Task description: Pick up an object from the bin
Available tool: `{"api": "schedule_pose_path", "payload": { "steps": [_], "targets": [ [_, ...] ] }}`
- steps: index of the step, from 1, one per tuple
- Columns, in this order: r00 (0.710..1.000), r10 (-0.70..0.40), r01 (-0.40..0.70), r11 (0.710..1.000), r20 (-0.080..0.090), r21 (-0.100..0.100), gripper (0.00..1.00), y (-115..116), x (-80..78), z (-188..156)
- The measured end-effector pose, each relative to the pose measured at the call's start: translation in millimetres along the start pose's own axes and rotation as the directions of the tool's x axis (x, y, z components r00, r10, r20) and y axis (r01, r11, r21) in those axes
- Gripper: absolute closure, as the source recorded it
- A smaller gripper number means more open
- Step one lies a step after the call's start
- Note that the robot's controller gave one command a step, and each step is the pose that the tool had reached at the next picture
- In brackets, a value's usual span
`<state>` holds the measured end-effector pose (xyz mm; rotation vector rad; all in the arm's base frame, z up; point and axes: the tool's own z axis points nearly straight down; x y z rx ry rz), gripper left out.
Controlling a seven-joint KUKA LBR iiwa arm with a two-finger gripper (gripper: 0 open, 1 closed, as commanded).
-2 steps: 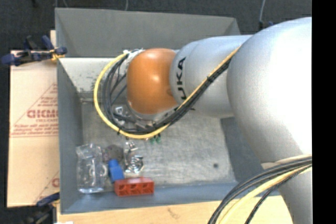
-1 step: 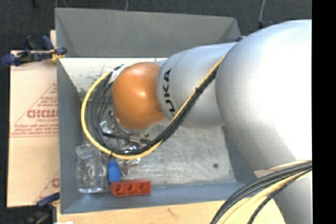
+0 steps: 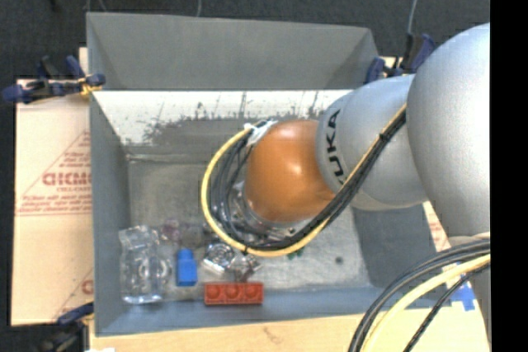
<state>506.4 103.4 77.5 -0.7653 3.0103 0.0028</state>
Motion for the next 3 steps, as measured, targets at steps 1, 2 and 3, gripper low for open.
{"api": "schedule_pose_path", "payload": {
  "steps": [1, 2, 3],
  "targets": [
    [1.000, -0.003, 0.003, 1.000, -0.011, -0.003, 1.00, 3.1, 1.4, 1.1],
    [0.998, -0.062, 0.062, 0.998, -0.024, -0.004, 1.00, -24.9, -8.5, -121.5],
    [0.897, -0.442, 0.442, 0.897, -0.019, -0.017, 1.00, 55.0, -157.7, -189.3]
  ]
}}
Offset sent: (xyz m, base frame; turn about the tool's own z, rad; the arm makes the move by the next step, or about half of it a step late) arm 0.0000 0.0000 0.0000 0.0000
